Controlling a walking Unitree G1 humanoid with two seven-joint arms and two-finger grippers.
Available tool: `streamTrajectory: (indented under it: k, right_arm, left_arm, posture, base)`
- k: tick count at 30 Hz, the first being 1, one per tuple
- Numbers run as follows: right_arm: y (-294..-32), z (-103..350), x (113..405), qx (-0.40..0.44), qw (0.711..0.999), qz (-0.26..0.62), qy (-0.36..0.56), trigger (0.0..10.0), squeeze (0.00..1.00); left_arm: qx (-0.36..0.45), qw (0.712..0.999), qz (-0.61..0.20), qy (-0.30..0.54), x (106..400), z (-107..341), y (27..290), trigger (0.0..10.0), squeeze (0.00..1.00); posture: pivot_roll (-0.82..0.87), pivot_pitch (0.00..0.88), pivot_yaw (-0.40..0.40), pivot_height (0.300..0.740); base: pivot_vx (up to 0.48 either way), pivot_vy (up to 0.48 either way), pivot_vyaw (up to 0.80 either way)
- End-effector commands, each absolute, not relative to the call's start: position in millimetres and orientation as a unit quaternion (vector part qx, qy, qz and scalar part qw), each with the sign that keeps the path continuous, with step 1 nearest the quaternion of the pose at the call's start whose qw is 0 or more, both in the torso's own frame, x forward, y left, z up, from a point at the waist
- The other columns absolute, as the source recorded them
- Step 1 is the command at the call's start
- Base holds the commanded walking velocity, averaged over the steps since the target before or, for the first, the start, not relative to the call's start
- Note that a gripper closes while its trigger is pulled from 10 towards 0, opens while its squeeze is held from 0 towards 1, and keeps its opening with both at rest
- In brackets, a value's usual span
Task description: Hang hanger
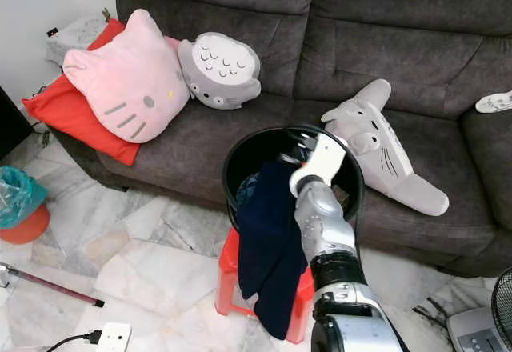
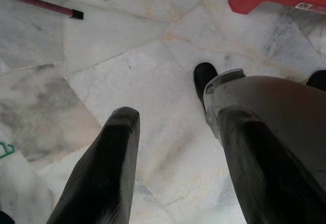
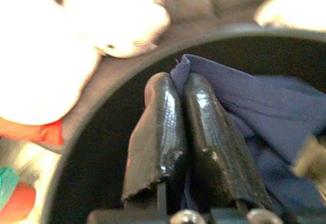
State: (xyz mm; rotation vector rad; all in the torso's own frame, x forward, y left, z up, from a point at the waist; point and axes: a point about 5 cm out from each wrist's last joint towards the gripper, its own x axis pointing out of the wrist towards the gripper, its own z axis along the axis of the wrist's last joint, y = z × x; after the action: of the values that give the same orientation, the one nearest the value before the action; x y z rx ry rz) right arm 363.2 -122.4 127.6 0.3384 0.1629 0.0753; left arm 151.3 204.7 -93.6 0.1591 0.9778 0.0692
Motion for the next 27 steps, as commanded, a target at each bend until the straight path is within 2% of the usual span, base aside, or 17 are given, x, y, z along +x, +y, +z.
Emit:
streamTrajectory:
  k: [1,3,4,5,6,12,22,25,27]
  right_arm:
    - [-111,138,360,0.154,0.983,0.082,0.051,0.0,0.0]
    - [-107,141,359,0.15,0.983,0.098,0.042,0.0,0.0]
    - [-103,143,357,0.146,0.982,0.112,0.035,1.2,0.0]
    - [-99,145,355,0.139,0.981,0.129,0.03,4.5,0.0]
    - [-91,149,351,0.117,0.979,0.165,0.015,10.0,0.0]
    - [-83,162,342,0.078,0.971,0.223,-0.017,10.0,0.0]
    - [-93,182,332,0.064,0.964,0.251,-0.067,10.0,0.0]
    - [-90,199,319,0.068,0.937,0.325,-0.108,10.0,0.0]
    - [-89,203,316,0.065,0.931,0.339,-0.118,10.0,0.0]
  left_arm:
    - [0.083,0.873,0.034,0.479,146,-96,207,10.0,0.0]
    - [0.083,0.873,0.034,0.479,146,-96,207,10.0,0.0]
    - [0.083,0.873,0.035,0.479,146,-96,207,10.0,0.0]
    - [0.083,0.873,0.035,0.479,146,-96,207,10.0,0.0]
    - [0.083,0.873,0.035,0.478,146,-96,207,10.0,0.0]
    - [0.083,0.874,0.036,0.478,146,-96,207,10.0,0.0]
    - [0.086,0.874,0.035,0.477,146,-95,208,10.0,0.0]
    - [0.087,0.874,0.036,0.476,146,-95,208,10.0,0.0]
    - [0.087,0.874,0.036,0.476,146,-95,208,10.0,0.0]
  posture:
    - [-0.05,0.066,0.004,0.74]
    - [-0.05,0.066,0.004,0.74]
    - [-0.05,0.066,0.004,0.74]
    - [-0.05,0.066,0.004,0.74]
    - [-0.05,0.066,0.004,0.74]
    - [-0.05,0.066,0.005,0.74]
    - [-0.05,0.064,0.008,0.74]
    - [-0.05,0.063,0.011,0.74]
    - [-0.06,0.063,0.012,0.74]
  base:
    - [0.0,0.0,0.0]
    - [0.0,0.0,0.0]
    - [0.0,0.0,0.0]
    - [0.0,0.0,0.0]
    - [0.0,0.0,0.0]
    - [0.0,0.0,0.0]
    - [0.0,0.0,0.0]
    - [0.0,0.0,0.0]
    - [0.0,0.0,0.0]
